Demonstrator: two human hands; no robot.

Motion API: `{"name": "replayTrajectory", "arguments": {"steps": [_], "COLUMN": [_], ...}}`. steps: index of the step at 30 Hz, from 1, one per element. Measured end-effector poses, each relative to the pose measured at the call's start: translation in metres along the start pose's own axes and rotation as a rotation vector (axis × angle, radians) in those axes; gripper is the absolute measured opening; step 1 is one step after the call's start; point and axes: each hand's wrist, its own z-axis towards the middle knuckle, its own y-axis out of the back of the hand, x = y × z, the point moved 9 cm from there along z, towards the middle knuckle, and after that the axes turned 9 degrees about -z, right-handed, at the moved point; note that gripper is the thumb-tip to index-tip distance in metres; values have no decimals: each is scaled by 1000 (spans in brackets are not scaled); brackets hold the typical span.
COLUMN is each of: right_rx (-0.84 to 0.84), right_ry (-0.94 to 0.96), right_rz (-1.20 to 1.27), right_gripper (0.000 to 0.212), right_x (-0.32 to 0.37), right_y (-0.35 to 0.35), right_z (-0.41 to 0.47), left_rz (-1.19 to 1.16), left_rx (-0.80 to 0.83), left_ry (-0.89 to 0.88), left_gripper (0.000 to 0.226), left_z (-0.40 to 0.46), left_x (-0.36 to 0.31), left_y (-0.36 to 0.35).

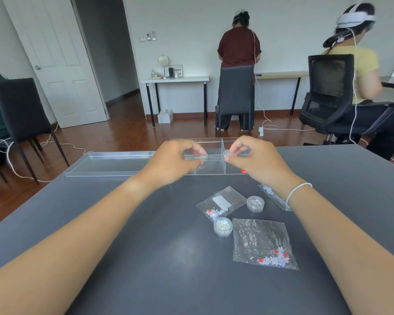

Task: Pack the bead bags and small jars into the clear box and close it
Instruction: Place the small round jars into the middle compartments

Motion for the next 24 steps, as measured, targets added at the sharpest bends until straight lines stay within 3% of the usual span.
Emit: {"name": "replayTrajectory", "arguments": {"steps": [3, 7, 12, 24], "right_rx": [-33, -75, -73, 257], "right_ry": [-7, 9, 39, 30], "right_rz": [2, -20, -73, -606], "right_gripper": [11, 13, 8, 8], "right_x": [-2, -1, 10, 23], "right_y": [0, 2, -2, -48], "right_z": [1, 8, 28, 72], "left_rz": [-117, -227, -232, -201], "left_rx": [59, 257, 409, 537], "left_ry": [29, 28, 12, -21], "left_gripper": [18, 19, 20, 22], "left_z": [-23, -52, -69, -75], "left_x": [-5, -17, -27, -29], "left_y": [-8, -28, -50, -64]}}
